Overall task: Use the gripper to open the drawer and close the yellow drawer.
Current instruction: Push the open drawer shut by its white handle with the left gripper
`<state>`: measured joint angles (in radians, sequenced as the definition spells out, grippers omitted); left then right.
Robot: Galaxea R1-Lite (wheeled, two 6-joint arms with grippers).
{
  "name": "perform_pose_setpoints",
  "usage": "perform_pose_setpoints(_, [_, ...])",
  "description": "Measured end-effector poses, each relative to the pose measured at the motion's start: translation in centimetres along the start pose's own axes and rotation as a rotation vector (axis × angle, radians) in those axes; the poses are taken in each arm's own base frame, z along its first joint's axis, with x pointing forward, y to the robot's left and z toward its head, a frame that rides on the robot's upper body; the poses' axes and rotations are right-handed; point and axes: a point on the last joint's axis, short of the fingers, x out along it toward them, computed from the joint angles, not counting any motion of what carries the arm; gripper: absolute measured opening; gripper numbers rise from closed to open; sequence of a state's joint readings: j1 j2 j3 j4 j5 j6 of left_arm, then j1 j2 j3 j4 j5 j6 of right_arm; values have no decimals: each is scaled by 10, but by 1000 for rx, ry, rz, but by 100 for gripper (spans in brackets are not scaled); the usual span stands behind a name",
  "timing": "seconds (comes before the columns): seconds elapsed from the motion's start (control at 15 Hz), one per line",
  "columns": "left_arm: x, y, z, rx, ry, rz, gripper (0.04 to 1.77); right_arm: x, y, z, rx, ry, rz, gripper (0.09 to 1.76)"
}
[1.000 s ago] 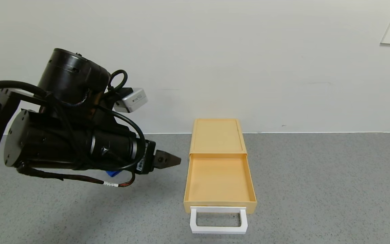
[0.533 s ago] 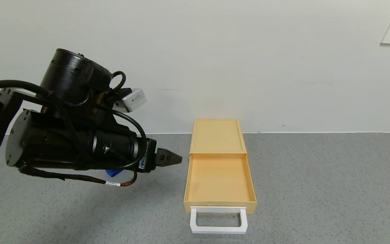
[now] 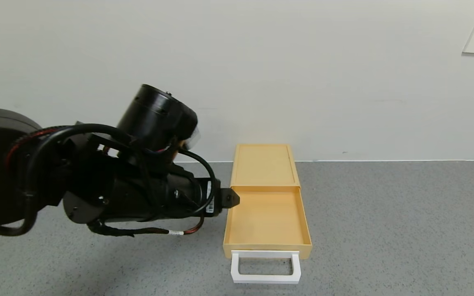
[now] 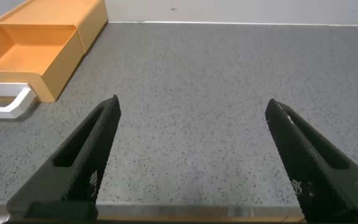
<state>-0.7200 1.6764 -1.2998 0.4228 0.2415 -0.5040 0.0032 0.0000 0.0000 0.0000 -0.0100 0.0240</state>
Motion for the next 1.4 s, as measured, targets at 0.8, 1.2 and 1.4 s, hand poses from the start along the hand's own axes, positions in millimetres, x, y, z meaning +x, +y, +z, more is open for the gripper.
perform_pose_setpoints(0.8, [36,-66,-56,173,305,17,175,0,0,0,0,0,-1,171])
perform_pose_setpoints(1.2, [40,-73,-68,525,333,-266,175,0,0,0,0,0,-1,171])
perform_pose_setpoints(1.4, [43,-70,-74,756,342,-392,175,0,0,0,0,0,-1,171])
